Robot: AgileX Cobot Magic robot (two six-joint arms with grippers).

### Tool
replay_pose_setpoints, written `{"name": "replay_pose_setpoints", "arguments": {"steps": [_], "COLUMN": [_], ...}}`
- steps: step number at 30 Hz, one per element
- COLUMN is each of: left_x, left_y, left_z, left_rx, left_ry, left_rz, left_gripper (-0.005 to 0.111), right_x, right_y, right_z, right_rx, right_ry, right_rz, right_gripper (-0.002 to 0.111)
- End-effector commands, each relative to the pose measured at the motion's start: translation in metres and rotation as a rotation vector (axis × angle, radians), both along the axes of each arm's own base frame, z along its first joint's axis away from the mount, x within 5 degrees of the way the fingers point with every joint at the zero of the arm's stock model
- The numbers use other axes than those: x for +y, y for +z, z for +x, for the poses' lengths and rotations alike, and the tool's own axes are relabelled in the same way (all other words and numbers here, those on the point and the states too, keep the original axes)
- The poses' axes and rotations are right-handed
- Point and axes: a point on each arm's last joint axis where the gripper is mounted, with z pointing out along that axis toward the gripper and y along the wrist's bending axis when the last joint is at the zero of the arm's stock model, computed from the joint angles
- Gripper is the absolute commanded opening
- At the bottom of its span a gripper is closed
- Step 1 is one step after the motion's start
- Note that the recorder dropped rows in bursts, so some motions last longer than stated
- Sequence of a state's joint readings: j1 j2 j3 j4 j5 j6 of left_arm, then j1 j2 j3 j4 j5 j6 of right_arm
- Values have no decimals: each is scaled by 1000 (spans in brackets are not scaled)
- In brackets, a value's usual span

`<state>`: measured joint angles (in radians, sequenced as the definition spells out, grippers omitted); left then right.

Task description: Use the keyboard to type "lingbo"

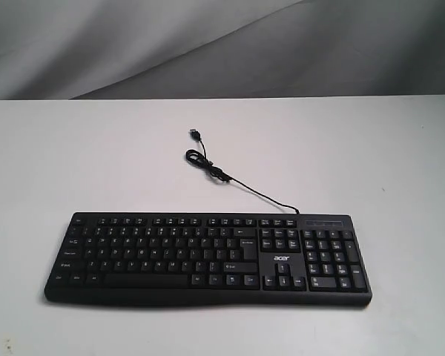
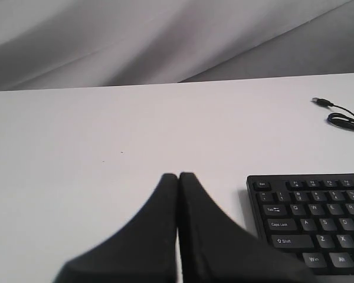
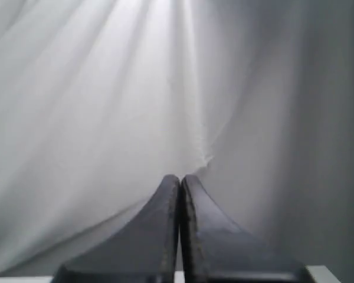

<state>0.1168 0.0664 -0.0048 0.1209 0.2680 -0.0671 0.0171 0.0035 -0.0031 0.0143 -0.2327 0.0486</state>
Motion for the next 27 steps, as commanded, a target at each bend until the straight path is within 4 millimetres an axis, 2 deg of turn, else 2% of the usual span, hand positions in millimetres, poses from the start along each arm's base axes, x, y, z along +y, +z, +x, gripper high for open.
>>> {"name": "replay_pose_setpoints", "arguments": {"steps": [1,3,6,7,8,9,10,11,13,16,19,22,27], "left_x": [0,0,0,0,0,0,0,0,0,0,0,0,0], "left_y": [-2,-2,-2,-2,-2,-2,-2,-2,-2,-2,-2,-2,-2], "left_z": [1,1,1,1,1,1,1,1,1,1,1,1,1], "left_rx": [5,5,5,5,5,5,5,5,5,5,5,5,5], "left_ry": [1,1,1,1,1,1,1,1,1,1,1,1,1], "left_rz": [-6,-6,-6,-6,-6,-6,-6,-6,-6,-6,-6,-6,-6], "left_gripper": [1,1,1,1,1,1,1,1,1,1,1,1,1], "right_x": [-5,-4,-2,-1,-1,1,2,3,6,20,46,78,139], "right_y": [10,13,63,88,103,126,137,157,164,161,140,109,46], "right_z": [-5,-5,-2,10,20,45,60,89,123,170,209,233,254], "right_rx": [-131,-125,-56,10,57,192,265,393,541,728,881,959,1036], "right_ry": [62,69,77,75,71,61,55,45,53,143,320,520,783], "right_rz": [296,301,287,285,274,255,242,188,151,27,-144,-284,-523], "right_gripper": [0,0,0,0,0,0,0,0,0,0,0,0,0]}}
